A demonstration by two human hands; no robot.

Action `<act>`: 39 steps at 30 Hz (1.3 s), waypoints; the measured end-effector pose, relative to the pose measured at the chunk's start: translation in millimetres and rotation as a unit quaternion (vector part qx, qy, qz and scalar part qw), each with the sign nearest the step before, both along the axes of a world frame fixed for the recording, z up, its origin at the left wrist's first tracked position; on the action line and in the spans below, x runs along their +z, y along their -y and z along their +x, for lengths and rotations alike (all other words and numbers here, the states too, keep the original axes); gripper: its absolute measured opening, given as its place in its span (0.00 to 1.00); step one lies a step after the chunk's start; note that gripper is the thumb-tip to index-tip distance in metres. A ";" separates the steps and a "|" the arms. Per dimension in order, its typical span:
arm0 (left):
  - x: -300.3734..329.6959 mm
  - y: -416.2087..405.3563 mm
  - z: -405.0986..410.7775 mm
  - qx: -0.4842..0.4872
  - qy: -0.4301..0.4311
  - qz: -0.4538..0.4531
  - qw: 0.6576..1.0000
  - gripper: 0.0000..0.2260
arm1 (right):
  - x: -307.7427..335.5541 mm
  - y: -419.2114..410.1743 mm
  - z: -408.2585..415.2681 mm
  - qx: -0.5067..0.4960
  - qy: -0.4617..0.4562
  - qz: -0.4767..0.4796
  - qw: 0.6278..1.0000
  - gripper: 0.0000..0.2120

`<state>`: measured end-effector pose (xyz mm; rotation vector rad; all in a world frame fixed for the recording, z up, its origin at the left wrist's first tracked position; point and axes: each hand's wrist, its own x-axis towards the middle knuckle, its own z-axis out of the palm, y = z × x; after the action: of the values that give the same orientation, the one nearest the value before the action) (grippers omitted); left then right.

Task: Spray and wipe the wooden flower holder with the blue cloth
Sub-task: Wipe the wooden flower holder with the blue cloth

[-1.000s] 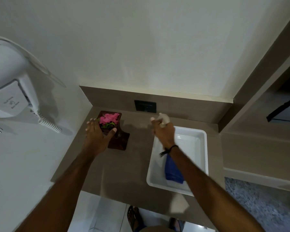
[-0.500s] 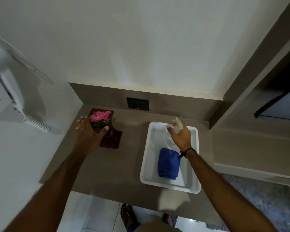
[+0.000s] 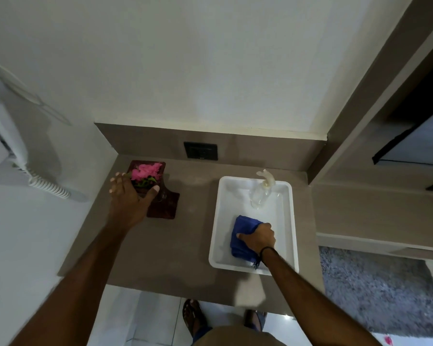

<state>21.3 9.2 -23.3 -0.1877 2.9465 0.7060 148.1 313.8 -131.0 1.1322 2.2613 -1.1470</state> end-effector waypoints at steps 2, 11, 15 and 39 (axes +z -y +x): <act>1.8 0.2 -0.6 0.000 0.003 -0.003 1.000 0.47 | 2.1 -1.1 -2.6 0.009 0.008 -0.018 1.000 0.29; 16.2 -5.4 -0.4 0.003 0.008 0.005 1.000 0.43 | 48.7 24.6 -39.8 -0.087 -0.181 -0.248 0.948 0.18; 20.9 -8.8 -1.3 0.018 0.013 0.024 0.999 0.41 | 66.4 75.0 -86.5 -0.020 -0.211 -0.247 0.946 0.13; 5.2 -6.8 0.2 0.030 -0.015 0.065 0.997 0.46 | 24.1 165.0 -121.1 0.048 -0.137 -0.167 0.975 0.10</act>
<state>21.5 16.0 -18.1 -0.2584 2.9211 0.9120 27.0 148.8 -106.9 0.7635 2.1721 -1.6516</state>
